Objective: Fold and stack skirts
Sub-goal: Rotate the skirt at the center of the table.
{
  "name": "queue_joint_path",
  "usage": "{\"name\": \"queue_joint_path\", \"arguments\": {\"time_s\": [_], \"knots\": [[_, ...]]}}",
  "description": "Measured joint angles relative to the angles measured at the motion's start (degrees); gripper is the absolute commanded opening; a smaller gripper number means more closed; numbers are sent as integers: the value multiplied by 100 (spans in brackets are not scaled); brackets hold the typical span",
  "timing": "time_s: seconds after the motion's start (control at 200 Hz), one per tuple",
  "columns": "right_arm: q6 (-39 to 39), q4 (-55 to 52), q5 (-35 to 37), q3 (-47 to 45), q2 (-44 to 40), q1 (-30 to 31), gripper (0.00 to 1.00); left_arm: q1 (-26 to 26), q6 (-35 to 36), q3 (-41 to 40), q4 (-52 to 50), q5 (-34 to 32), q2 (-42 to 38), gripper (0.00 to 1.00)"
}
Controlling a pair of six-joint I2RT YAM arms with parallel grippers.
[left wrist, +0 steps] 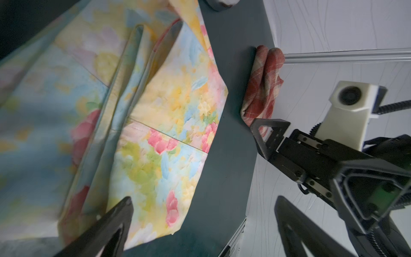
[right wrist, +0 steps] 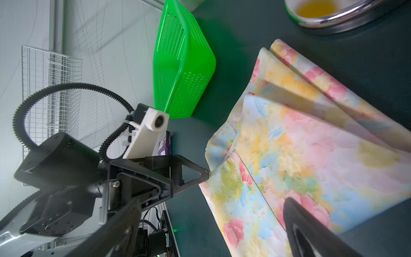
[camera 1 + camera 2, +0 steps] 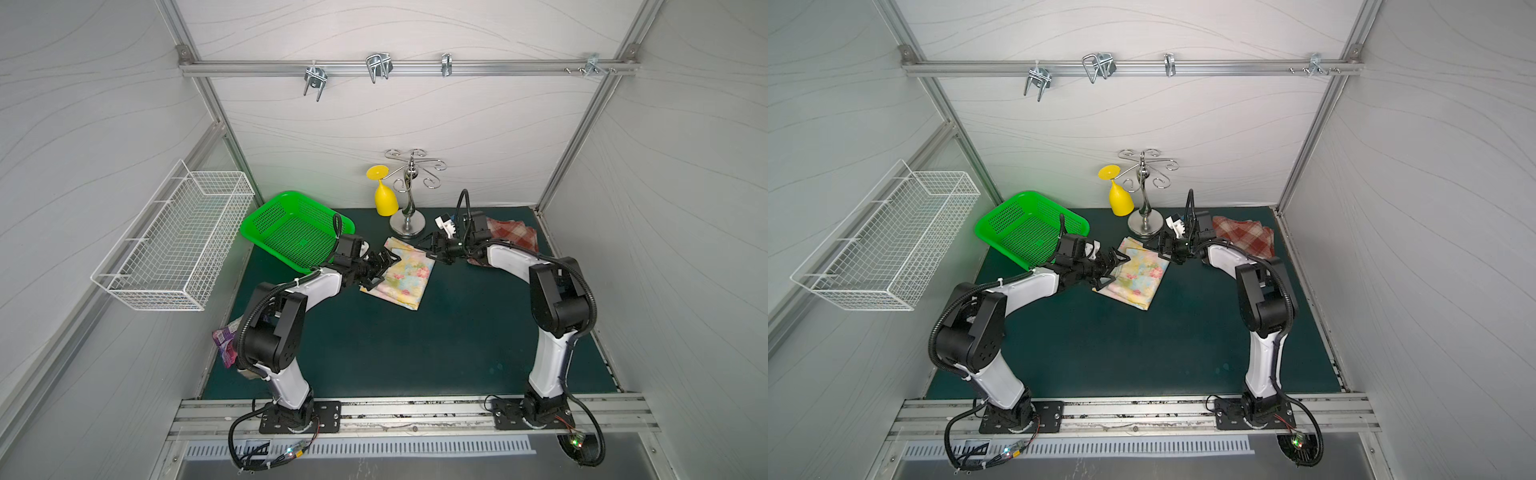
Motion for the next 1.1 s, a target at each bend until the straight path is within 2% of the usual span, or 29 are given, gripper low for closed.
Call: {"name": "queue_joint_path", "arguments": {"time_s": [0.17,0.36,0.595,1.096], "knots": [[83,201,-46,-13,173,2,99,-26,-31,-7,20,-74,-603,99],[184,415,-90,-15,380,2,99,-195,-177,-369,332,-109,-866,99],[291,529,-83,-13,743,0,99,-361,-485,-938,667,-105,-782,99],[308,544,280,-13,953,0,99,-726,-1012,-1119,1821,-111,-409,99]]}}
